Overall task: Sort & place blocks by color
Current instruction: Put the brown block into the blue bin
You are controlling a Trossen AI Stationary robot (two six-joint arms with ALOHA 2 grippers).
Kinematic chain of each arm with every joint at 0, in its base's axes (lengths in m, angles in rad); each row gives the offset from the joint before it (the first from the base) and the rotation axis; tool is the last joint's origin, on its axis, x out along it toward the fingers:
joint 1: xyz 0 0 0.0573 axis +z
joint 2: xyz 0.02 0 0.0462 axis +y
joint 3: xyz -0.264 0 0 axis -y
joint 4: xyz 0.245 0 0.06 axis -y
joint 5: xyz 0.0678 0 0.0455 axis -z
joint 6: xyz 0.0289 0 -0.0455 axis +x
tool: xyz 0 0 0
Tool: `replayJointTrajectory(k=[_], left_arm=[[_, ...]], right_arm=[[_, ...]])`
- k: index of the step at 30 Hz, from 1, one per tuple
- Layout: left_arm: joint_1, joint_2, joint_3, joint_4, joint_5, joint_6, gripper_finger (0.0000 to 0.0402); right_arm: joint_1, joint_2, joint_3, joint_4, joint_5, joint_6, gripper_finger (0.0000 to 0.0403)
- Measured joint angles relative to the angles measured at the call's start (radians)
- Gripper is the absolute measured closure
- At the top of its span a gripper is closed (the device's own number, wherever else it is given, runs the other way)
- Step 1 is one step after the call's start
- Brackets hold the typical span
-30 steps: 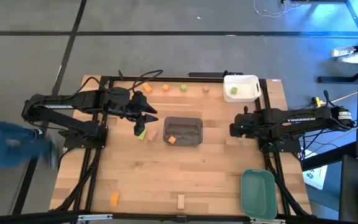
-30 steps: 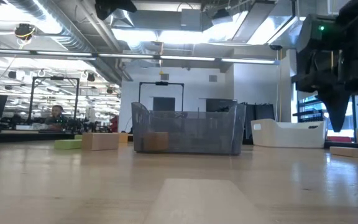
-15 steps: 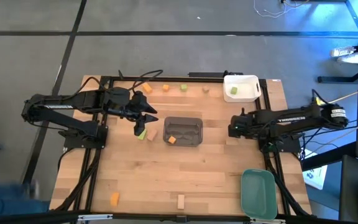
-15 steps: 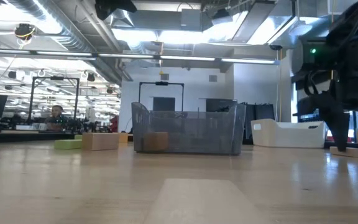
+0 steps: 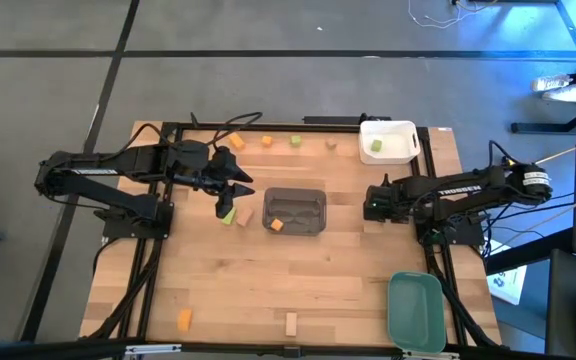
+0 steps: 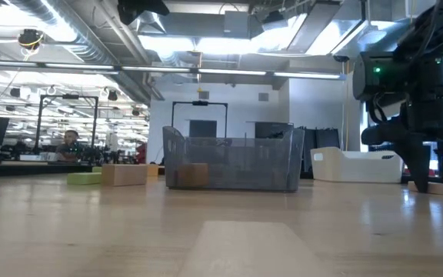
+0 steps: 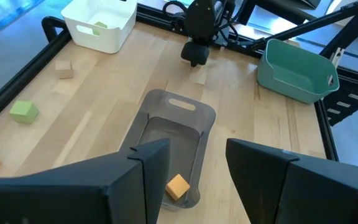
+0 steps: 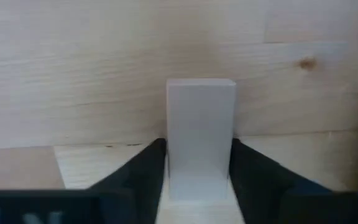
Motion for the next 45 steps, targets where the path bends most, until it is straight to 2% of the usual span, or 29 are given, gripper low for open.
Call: replayJointTrajectory(k=[2,9,14,18,21,26,30,38,41,45], left_arm=[[0.0,0.0,0.0,0.0,0.0,0.0,0.025],[0.0,0.0,0.0,-0.001,0.0,0.0,0.025],[0.0,0.0,0.0,-0.034,0.0,0.001,0.025],[0.0,0.0,0.0,-0.057,0.0,0.001,0.025],[0.0,0.0,0.0,-0.06,0.0,0.001,0.025],[0.0,0.0,0.0,-0.06,0.0,0.001,0.025],[0.0,0.0,0.0,-0.06,0.0,0.001,0.025],[0.0,0.0,0.0,-0.06,-0.042,0.019,0.025],[0.0,0.0,0.0,-0.06,-0.055,0.032,0.025],[0.0,0.0,0.0,-0.06,-0.079,0.036,0.025]], right_arm=[[0.001,-0.004,0.008,-0.003,0.006,-0.028,0.0277],[0.011,-0.003,0.087,-0.019,0.062,-0.165,0.0277],[0.069,-0.003,0.226,-0.138,0.035,-0.29,0.0277],[0.157,-0.004,0.384,-0.295,-0.022,-0.358,0.0277],[0.244,-0.004,0.514,-0.41,-0.023,-0.384,0.0277],[0.418,-0.006,0.685,-0.508,-0.071,-0.384,0.0277],[0.575,-0.005,0.741,-0.503,-0.133,-0.294,0.0277],[0.857,0.037,0.744,-0.429,-0.365,0.037,0.0277],[0.912,0.067,0.744,-0.377,-0.374,0.107,0.0277],[0.931,0.098,0.744,-0.322,-0.342,0.141,0.0277]])
